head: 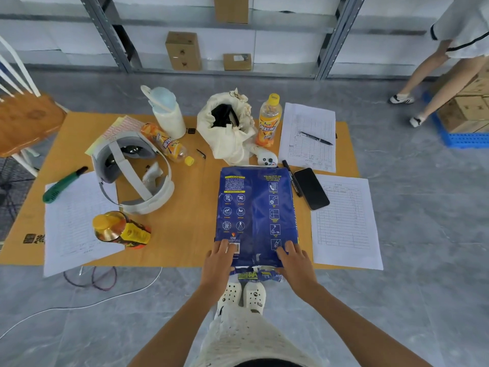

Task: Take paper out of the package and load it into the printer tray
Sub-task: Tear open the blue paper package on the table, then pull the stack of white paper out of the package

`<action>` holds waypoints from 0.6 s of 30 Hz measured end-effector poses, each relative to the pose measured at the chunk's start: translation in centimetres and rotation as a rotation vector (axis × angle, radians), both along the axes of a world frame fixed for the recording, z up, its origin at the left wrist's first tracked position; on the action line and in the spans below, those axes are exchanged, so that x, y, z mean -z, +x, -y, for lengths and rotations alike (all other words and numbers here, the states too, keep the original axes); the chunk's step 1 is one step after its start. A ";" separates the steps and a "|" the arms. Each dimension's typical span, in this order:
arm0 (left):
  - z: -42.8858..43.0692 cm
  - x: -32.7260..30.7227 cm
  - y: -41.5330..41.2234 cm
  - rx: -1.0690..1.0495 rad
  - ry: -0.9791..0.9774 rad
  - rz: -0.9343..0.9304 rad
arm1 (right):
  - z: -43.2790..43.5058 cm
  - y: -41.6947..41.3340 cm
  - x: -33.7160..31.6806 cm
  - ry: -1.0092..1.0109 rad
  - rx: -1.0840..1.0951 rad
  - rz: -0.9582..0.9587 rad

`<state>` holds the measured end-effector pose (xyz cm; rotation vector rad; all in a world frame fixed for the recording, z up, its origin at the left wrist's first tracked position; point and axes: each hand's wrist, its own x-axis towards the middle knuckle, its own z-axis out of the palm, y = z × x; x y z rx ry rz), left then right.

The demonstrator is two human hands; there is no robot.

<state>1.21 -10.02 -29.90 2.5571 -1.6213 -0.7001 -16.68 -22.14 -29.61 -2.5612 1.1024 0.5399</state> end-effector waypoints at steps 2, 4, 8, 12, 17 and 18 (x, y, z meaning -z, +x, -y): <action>-0.1 0.2 0.6 -0.005 -0.058 -0.066 | 0.4 -0.6 -0.5 0.062 0.063 0.115; -0.3 0.1 1.2 -0.111 -0.159 -0.221 | 0.9 -1.2 -1.2 0.163 0.227 0.279; -0.9 -0.1 2.8 -0.627 -0.264 -0.535 | 2.3 -2.7 -2.0 0.384 0.717 0.529; -0.8 0.2 4.2 -0.955 -0.225 -0.778 | 3.9 -3.8 -1.8 0.391 1.028 0.558; 0.2 0.7 5.2 -0.954 -0.129 -0.688 | 5.1 -3.6 -1.3 0.438 1.147 0.539; 0.2 0.8 5.3 -0.954 -0.129 -0.683 | 5.2 -3.5 -1.2 0.435 1.168 0.543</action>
